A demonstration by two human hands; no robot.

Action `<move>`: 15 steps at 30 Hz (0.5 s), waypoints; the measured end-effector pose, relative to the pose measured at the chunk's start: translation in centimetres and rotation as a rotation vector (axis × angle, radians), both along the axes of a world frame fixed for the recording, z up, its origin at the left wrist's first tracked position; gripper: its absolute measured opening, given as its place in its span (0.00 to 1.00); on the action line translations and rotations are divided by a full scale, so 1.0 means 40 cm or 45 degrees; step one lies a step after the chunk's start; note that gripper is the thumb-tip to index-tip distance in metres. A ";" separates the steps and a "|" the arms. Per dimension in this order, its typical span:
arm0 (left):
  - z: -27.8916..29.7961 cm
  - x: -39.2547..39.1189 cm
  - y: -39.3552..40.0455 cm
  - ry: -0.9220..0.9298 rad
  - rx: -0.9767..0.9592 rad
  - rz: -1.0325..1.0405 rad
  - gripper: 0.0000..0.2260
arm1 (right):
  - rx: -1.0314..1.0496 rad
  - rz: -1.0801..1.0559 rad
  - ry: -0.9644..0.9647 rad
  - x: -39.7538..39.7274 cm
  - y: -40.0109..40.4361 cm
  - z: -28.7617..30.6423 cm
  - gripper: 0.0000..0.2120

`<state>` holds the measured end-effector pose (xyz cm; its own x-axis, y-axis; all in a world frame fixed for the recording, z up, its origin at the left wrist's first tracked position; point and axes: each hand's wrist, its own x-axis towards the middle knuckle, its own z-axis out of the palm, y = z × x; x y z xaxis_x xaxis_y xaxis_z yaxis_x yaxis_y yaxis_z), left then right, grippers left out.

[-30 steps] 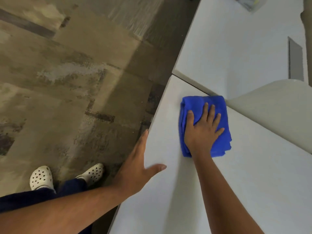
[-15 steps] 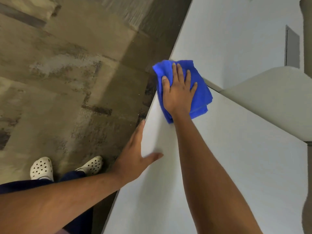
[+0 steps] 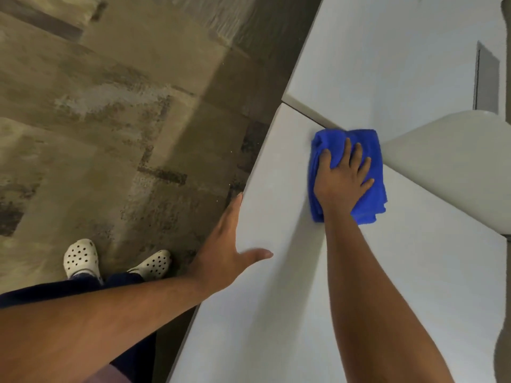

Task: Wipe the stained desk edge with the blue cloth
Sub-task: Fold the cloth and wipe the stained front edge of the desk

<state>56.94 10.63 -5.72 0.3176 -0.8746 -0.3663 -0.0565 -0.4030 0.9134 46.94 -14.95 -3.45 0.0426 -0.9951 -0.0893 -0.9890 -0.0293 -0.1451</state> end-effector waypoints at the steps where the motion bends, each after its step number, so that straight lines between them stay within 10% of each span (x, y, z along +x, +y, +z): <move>1: -0.001 0.000 -0.002 0.004 0.003 -0.006 0.54 | 0.011 -0.034 -0.005 0.043 0.020 -0.003 0.33; 15: -0.002 -0.004 -0.012 -0.067 0.015 0.001 0.61 | -0.045 0.560 0.043 0.248 0.058 -0.004 0.30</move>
